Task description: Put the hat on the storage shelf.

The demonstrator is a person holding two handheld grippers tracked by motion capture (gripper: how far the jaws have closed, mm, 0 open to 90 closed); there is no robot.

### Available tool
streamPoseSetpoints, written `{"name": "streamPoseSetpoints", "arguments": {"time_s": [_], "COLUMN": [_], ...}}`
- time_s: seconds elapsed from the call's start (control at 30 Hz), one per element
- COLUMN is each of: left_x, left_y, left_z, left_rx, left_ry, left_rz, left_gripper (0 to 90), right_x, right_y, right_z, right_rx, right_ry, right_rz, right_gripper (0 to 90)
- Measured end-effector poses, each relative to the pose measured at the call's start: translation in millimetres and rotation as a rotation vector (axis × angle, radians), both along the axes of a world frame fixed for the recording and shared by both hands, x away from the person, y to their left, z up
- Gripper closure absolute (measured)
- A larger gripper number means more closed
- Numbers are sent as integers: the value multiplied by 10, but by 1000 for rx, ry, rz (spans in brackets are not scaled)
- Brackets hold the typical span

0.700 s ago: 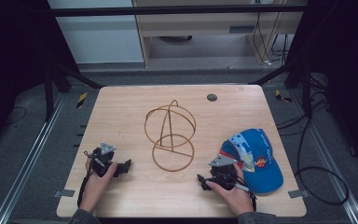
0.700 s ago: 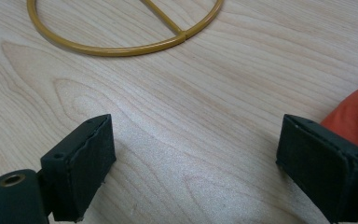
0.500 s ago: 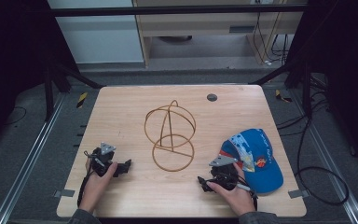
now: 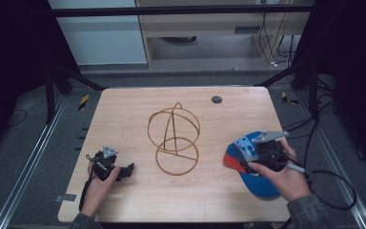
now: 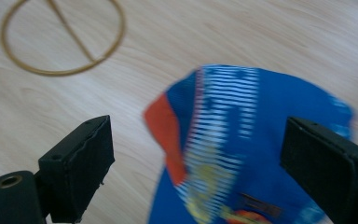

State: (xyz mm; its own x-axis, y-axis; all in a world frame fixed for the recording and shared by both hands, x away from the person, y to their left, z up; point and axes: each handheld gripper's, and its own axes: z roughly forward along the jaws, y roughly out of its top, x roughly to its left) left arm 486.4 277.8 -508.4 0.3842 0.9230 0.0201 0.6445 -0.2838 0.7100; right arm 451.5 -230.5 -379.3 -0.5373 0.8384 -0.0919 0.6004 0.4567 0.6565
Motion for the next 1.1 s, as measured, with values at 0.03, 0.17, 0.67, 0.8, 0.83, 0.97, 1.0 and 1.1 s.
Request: {"name": "streamPoseSetpoints", "arguments": {"time_s": [0.03, 0.17, 0.67, 0.8, 0.83, 0.97, 1.0, 1.1], "left_x": [0, -2, -10, -15, -17, -21, -21, -21], "left_y": [0, 0, -1, -2, -2, -4, -4, -4], "left_z": [0, 0, -3, -1, -1, -1, -1, -1], "left_rx": [0, 0, -2, -1, 0, 0, 1, 1], "left_ry": [0, 0, -2, -2, -1, -1, -1, -1], "left_rz": [0, -1, -1, -5, -8, -8, -9, -11], "left_gripper": [0, 0, 0, 0, 0, 0, 0, 0], "right_x": [32, 155, 481, 558, 572, 620, 633, 653], "right_y": [-55, -236, -468, -426, -410, -341, -329, -294], "right_z": [53, 223, 45, -39, -58, -125, -144, -194], "right_rx": [-11, -50, -40, -40, -30, -28, -28, -37], "right_ry": [6, 37, 211, 234, 241, 253, 254, 266], "right_rz": [-11, -54, -123, -139, -145, -167, -174, -174], "right_gripper": [98, 98, 85, 84, 84, 83, 81, 83]}}
